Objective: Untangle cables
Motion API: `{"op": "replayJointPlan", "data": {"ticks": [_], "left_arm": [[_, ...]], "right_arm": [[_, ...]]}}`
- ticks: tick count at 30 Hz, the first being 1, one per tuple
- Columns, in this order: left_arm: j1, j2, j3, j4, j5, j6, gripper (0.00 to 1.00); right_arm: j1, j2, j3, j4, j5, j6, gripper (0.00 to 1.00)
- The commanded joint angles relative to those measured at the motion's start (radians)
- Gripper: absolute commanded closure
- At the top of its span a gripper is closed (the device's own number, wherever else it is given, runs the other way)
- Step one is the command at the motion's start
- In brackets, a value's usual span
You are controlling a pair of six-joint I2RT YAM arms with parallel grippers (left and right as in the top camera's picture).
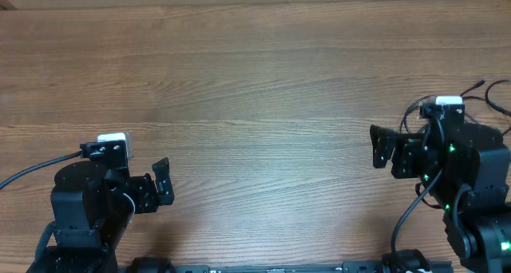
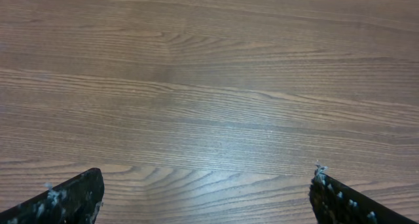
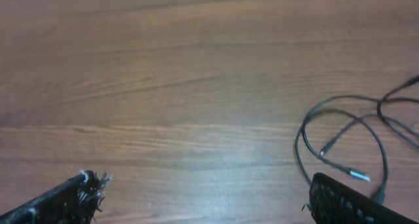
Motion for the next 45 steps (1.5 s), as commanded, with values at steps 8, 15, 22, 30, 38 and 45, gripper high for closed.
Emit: {"op": "replayJointPlan", "data": {"ticks": [8,15,22,30,38,45], "left_arm": [[0.000,0.002,-0.009,0.000,-0.013,-0.007,0.00],[0.000,0.002,-0.009,0.000,-0.013,-0.007,0.00],[0.000,0.002,-0.009,0.000,-0.013,-0.007,0.00],[0.000,0.002,-0.009,0.000,-0.013,-0.007,0.00],[0.000,0.002,-0.009,0.000,-0.013,-0.007,0.00],[0.000,0.002,-0.009,0.000,-0.013,-0.007,0.00]], "right_arm": [[-0.002,0.032,-0.011,-0.008,0.013,-0.002,0.00],[-0.002,0.073,-0.012,-0.008,0.014,-0.002,0.00],[-0.019,0.041,-0.013,0.000,0.029,-0.003,0.00],[-0.078,-0.129,-0.116,0.187,-0.034,-0.002,0.00],[-0.077,-0.385,-0.426,0.582,-0.068,0.003,0.00],[-0.077,-0.632,-0.756,0.894,-0.114,0.008,0.00]]}}
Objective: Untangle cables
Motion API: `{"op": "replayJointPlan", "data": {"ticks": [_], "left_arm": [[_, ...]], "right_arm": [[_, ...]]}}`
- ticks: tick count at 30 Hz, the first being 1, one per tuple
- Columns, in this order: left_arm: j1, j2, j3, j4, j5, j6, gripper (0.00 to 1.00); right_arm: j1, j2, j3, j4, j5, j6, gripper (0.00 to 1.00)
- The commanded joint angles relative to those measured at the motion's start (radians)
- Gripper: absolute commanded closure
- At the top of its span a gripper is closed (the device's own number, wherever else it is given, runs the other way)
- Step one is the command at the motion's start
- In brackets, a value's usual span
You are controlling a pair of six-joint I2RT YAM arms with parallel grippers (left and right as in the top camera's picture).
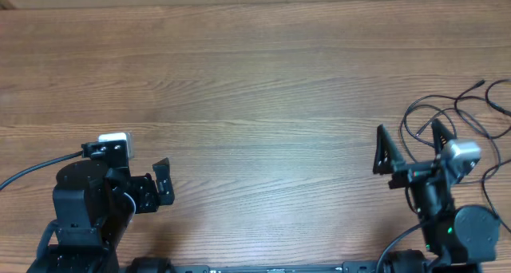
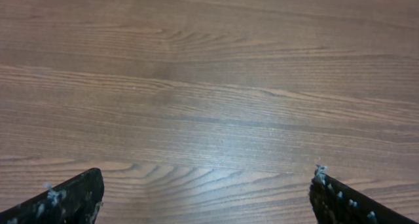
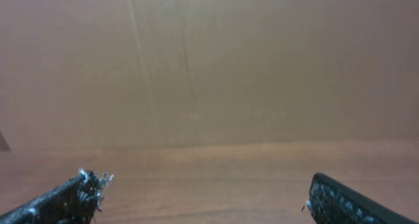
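A tangle of thin black cables lies in loose loops at the table's right edge, seen only in the overhead view; its near part runs behind my right arm. My right gripper stands open just left of the loops, pointing toward the far side. In the right wrist view the right gripper is open on nothing, with only table and far wall ahead. My left gripper rests at the front left, far from the cables. In the left wrist view the left gripper is open over bare wood.
The wooden table spreads between both arms. A plain brown wall rises behind its far edge. The left arm's own black lead trails off the left side.
My right arm has drawn back toward the front edge and turned from pointing left to pointing away. Its wrist camera looked down at the cables; now it looks level at the far wall. Left arm unmoved.
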Motion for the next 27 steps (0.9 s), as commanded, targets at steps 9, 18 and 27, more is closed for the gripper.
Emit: {"op": "replayJointPlan", "data": {"ticks": [9,18,27], "left_arm": [[0.000,0.000,0.001,0.000,-0.011,-0.007,0.00],[0.000,0.000,0.001,0.000,-0.011,-0.007,0.00],[0.000,0.000,0.001,0.000,-0.011,-0.007,0.00]], "right_arm": [[-0.004,-0.263,-0.321,0.223,-0.024,0.003,0.00],[-0.008,-0.263,-0.472,0.468,-0.017,-0.001,0.00],[-0.035,-0.263,-0.472,0.142,-0.035,0.001,0.00]]}}
